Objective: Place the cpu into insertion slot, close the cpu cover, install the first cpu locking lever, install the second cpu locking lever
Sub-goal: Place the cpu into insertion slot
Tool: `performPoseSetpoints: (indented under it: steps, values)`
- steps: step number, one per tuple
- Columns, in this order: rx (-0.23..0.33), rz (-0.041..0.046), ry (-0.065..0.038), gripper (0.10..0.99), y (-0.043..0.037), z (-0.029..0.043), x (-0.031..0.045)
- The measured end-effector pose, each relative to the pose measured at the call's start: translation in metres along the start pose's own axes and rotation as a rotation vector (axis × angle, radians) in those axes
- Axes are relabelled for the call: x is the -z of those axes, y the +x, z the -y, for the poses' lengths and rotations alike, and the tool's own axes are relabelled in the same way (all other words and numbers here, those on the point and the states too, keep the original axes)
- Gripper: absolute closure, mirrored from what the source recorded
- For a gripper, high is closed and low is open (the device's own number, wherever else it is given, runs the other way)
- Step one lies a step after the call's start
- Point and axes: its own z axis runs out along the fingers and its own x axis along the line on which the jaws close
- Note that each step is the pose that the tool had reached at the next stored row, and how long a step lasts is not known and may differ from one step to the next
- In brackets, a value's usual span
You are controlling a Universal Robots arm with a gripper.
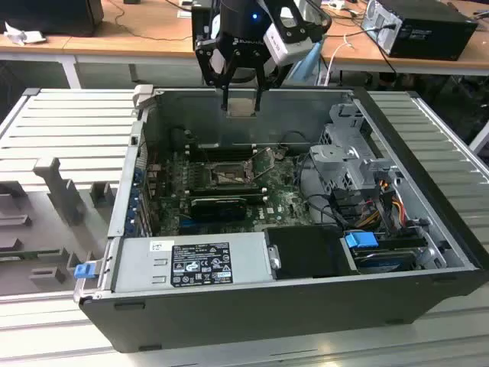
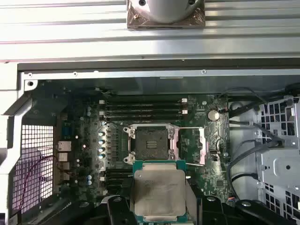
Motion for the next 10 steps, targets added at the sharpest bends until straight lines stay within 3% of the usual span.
performPoseSetpoints:
  steps: [3,10]
  values:
    - [-0.09,0.008,-0.002,0.557,0.0,0.0,-0.0001]
    - [-0.103,0.0091,-0.002,0.557,0.0,0.0003,-0.0016]
